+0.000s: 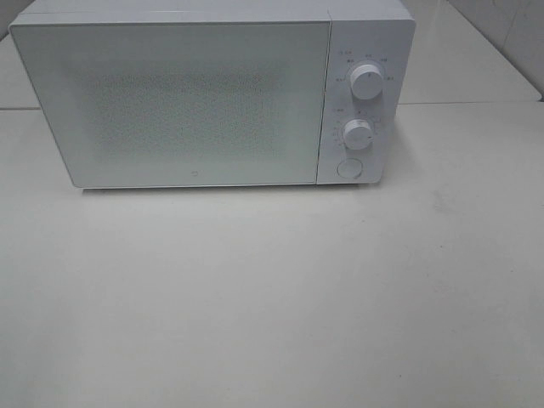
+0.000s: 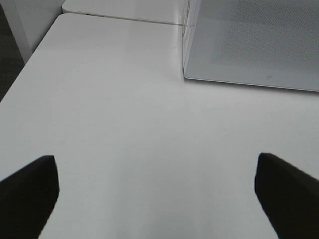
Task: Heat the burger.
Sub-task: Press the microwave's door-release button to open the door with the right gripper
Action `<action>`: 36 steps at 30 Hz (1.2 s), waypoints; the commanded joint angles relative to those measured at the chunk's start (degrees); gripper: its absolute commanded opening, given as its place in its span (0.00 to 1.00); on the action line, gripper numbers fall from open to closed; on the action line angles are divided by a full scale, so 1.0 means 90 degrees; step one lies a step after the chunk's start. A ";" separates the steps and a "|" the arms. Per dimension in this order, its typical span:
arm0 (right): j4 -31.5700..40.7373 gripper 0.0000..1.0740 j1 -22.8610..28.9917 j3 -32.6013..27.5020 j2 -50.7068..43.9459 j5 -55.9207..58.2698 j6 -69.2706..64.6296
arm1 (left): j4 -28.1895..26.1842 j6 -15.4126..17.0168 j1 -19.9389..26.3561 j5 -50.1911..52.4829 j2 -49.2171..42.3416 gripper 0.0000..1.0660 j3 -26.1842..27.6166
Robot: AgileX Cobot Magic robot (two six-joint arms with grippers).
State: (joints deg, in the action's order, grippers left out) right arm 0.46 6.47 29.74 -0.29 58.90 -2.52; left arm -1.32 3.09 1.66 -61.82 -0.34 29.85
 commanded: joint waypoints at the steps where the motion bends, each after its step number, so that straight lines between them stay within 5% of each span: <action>1: 0.0076 0.71 -0.0121 -0.0134 -0.0166 -0.0229 0.0115 | 0.0000 0.0006 0.0013 0.0057 -0.0095 0.94 -0.0006; 18: 0.0076 0.71 -0.0121 0.0006 -0.0051 -0.0318 0.0108 | 0.0000 0.0006 0.0013 0.0057 -0.0095 0.94 -0.0006; 36: 0.0095 0.71 -0.0121 0.0095 0.2254 -0.2674 0.0108 | 0.0000 0.0006 0.0013 0.0057 -0.0095 0.94 -0.0006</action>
State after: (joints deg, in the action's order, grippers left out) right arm 1.32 5.73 30.31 18.68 37.59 -2.29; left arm -1.32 3.09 1.66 -61.82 -0.34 29.85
